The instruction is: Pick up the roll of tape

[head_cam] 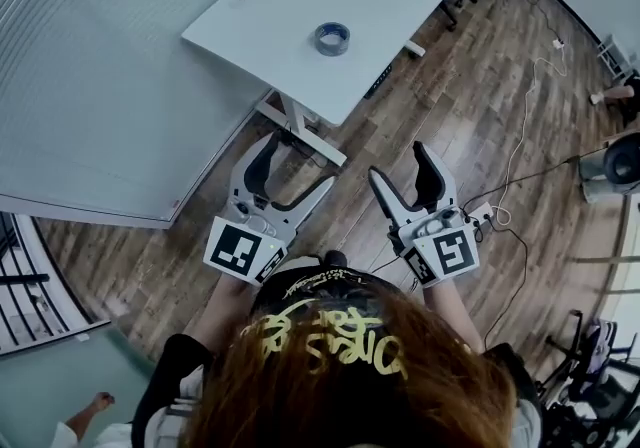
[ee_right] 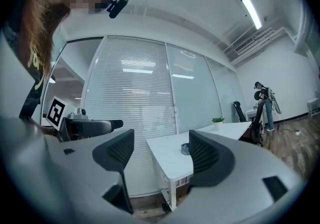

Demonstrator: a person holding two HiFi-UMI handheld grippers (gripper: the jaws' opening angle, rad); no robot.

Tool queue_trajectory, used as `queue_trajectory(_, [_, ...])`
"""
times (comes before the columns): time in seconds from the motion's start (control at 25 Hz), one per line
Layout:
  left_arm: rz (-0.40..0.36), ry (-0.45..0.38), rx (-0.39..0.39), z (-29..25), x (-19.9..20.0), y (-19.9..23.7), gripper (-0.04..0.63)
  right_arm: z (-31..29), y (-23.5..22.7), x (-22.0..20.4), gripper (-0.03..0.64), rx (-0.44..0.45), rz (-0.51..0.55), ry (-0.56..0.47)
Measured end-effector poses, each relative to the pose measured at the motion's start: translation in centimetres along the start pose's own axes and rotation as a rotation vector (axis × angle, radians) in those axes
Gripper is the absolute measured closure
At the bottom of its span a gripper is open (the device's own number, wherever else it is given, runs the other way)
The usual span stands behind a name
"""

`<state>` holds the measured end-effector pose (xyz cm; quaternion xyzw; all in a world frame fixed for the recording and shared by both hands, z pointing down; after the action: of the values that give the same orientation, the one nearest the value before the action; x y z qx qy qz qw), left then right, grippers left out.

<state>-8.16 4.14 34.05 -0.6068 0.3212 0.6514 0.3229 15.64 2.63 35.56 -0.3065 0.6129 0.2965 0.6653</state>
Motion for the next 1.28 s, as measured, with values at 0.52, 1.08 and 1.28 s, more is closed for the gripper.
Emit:
queue_trajectory(0.52, [0.007,0.006,0.052,-3.8,-1.5,6.4,0.201,-8.1,-3.0,-1.6,0.293,0.074,0.014,0.016])
queue_trajectory(1.08, [-0.019,-0.004,-0.090,-16.5,0.9,19.7,0.201,-22.7,-9.2,1.1,0.293,-0.014,0.036,-0.023])
queue_trajectory(1.28, [-0.019,0.002,-0.134,-20.4,3.0,22.2,0.201,-26.1,-11.4,3.3,0.293,-0.041,0.017,-0.044])
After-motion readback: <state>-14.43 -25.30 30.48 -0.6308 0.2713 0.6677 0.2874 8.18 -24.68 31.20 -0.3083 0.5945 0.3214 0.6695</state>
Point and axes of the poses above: the fingertips, and each gripper's own axes: z backward along the fingers, y to its left, x out of its top, the point moved 9 cm from there along z, backward along the fingers, and after that the axes turned 1 degree about z, right-handed, at the moved point
